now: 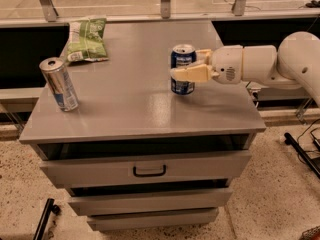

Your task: Place pepsi can upright

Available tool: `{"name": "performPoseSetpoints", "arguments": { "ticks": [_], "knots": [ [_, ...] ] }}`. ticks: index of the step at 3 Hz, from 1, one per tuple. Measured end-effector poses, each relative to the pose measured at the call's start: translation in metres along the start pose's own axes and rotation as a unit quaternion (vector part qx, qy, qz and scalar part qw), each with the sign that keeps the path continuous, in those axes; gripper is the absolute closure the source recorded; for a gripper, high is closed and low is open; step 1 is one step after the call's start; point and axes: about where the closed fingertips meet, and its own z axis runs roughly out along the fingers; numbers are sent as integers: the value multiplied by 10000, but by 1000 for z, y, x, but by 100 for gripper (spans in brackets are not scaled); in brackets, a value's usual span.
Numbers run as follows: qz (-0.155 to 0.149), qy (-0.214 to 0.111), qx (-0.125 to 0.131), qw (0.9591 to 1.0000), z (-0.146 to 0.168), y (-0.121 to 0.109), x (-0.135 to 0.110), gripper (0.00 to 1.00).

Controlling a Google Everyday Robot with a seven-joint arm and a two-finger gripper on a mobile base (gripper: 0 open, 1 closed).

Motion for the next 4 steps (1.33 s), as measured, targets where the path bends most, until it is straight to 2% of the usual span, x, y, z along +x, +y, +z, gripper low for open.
{"name": "performPoseSetpoints", "arguments": {
  "ticks": [1, 2, 4],
  "knots": [
    [-234, 40, -34, 9997, 1, -3, -5, 71],
    [-556, -52, -217, 9982, 5, -9, -12, 48],
    [-610, 51, -224, 9979, 8, -11, -29, 2]
  ]
}}
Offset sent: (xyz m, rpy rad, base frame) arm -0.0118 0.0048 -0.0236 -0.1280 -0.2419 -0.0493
